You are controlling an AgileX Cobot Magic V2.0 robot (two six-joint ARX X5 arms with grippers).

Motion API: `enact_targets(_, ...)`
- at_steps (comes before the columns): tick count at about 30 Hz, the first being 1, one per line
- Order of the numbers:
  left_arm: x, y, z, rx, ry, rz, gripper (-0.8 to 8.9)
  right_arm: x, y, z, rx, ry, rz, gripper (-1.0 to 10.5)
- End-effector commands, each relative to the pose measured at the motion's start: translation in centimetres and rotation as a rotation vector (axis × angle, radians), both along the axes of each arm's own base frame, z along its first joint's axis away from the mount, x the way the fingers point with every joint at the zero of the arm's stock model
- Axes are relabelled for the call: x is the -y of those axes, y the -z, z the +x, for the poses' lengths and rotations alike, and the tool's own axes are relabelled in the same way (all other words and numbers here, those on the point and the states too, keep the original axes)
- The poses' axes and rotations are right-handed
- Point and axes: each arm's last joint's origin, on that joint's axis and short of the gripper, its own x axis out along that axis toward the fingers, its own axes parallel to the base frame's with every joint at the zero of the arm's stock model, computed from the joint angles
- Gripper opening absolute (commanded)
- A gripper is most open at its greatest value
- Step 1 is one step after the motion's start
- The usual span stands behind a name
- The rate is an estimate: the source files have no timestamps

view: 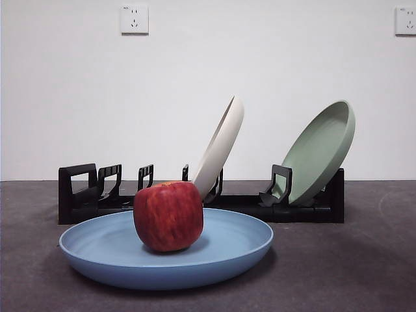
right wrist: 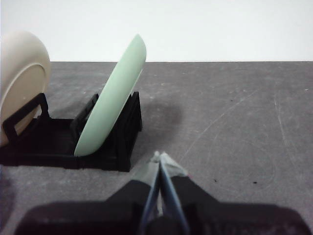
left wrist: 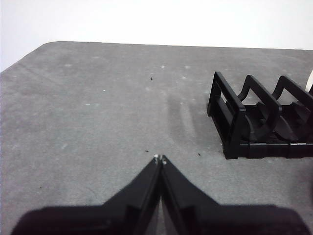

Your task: Take the blue plate from the plate rack,put the plate on the table,take the apple from the table,put the apple in the plate

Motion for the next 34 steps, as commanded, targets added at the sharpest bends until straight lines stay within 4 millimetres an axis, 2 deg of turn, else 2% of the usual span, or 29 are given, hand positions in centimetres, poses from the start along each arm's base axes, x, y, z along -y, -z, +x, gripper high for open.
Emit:
enact_targets(1, 0.0, 0.4, 0.1, -0.008, -0.001, -0.001, 0.00, 0.0, 0.6, -0.2, 0.022, -0.011, 0.021, 0.0)
enact_targets(13, 0.0, 0.4, 0.1, -0.008, -0.001, -0.001, 0.00, 0.0, 2.0, -0.5, 0.002, -0.008, 0.031, 0.0)
enact_targets(16, 0.0, 0.4, 0.1, -0.008, -0.001, -0.001, 0.00, 0.0, 2.6, -0.6, -0.061, -0.003, 0.055, 0.0)
enact_targets(34, 0.0, 0.4, 0.1, -0.008, -0.001, -0.001, 0.00, 0.0, 2.7, -0.5, -0.089, -0.001, 0.051, 0.0)
